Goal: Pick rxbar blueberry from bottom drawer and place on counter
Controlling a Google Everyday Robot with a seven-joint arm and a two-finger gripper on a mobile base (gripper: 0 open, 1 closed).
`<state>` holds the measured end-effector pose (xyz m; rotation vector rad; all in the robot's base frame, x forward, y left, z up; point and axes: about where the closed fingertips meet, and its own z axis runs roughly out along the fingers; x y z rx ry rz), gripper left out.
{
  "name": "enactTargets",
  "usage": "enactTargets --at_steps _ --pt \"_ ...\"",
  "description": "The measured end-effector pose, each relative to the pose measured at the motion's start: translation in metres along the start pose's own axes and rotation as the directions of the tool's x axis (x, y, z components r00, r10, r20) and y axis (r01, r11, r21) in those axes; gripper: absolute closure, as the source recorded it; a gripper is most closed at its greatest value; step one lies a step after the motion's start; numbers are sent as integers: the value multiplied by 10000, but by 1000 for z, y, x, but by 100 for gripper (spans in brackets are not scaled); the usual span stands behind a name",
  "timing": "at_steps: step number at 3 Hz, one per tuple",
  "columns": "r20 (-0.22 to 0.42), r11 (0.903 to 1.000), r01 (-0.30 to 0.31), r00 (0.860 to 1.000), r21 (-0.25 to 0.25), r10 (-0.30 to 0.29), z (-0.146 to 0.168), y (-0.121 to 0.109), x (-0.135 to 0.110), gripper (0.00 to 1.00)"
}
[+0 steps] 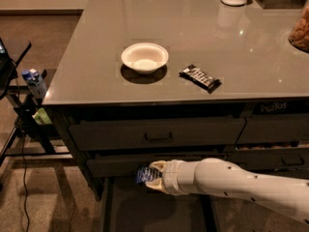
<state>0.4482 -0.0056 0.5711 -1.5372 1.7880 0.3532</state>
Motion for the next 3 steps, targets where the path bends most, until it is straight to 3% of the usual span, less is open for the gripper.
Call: enactTargets --at_steps 1,2,3 --pt "-155 9979 570 9983 309 -565 -21 -7 -40 100" --pt "-685 9809 1629 9854 1067 -1562 -58 -19 -89 100" --pt "-653 9810 1606 9859 1083 -1542 -57 -19 -90 100"
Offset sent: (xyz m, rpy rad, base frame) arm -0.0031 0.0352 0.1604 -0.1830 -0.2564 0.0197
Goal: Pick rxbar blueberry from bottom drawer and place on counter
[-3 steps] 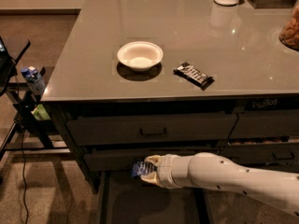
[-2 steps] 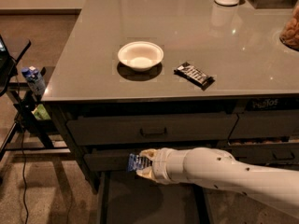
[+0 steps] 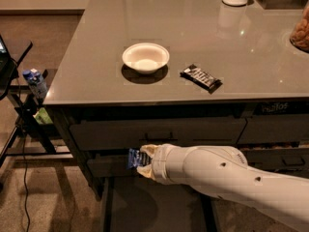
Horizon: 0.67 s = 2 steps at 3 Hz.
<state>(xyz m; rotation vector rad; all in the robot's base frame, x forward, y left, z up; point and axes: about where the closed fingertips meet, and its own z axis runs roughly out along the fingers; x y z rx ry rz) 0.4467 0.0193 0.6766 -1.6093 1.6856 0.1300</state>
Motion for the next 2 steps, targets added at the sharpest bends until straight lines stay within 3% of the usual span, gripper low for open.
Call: enactTargets --at_steps 2 --pt "451 9919 823 9952 966 -869 -28 -39 -52 100"
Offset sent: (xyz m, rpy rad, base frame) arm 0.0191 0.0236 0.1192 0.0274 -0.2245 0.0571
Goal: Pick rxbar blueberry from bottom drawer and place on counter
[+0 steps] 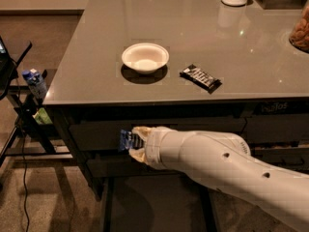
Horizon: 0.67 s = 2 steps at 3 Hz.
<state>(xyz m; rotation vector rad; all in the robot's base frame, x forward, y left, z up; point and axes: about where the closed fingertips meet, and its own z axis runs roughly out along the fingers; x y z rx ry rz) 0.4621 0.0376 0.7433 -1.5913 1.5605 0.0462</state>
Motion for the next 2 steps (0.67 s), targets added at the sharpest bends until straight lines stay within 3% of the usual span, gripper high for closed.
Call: enactTargets --at_steps 1,2 --pt "158 9958 764 9969 507 -772 -24 -26 -36 100" --pt "84 9835 1520 9881 982 -1536 -49 -51 -66 100"
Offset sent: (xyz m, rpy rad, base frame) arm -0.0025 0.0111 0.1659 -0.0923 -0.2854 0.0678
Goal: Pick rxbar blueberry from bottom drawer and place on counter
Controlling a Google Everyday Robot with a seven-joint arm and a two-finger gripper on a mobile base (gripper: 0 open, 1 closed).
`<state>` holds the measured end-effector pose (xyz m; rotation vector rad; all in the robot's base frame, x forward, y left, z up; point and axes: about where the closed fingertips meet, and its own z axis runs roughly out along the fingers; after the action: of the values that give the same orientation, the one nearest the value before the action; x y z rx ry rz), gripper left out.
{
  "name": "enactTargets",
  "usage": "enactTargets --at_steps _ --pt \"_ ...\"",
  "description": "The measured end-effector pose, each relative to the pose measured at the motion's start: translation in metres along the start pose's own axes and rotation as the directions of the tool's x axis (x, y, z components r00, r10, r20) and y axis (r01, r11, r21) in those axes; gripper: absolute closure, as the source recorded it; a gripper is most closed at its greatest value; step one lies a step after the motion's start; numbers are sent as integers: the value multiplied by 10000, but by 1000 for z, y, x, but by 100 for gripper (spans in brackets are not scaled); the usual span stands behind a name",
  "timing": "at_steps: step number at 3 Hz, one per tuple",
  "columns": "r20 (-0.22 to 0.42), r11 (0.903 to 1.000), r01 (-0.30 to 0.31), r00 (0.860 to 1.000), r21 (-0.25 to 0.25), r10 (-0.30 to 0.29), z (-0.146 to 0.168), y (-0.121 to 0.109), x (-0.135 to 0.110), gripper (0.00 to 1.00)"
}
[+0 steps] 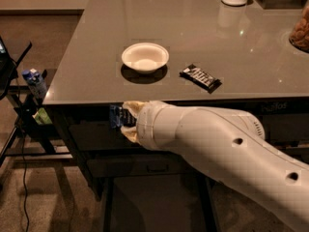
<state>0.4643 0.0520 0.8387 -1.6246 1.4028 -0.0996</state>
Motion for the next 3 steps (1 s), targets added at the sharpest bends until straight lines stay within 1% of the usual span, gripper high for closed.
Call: enactTargets --at_steps 1,2,3 --pt "-4 9999 131 9999 89 -131 -3 -6 -4 100" --pt "267 10000 26 9996 35 -27 3 -13 -7 100" --pt "776 9998 53 9970 -174 -39 20 -33 -12 100"
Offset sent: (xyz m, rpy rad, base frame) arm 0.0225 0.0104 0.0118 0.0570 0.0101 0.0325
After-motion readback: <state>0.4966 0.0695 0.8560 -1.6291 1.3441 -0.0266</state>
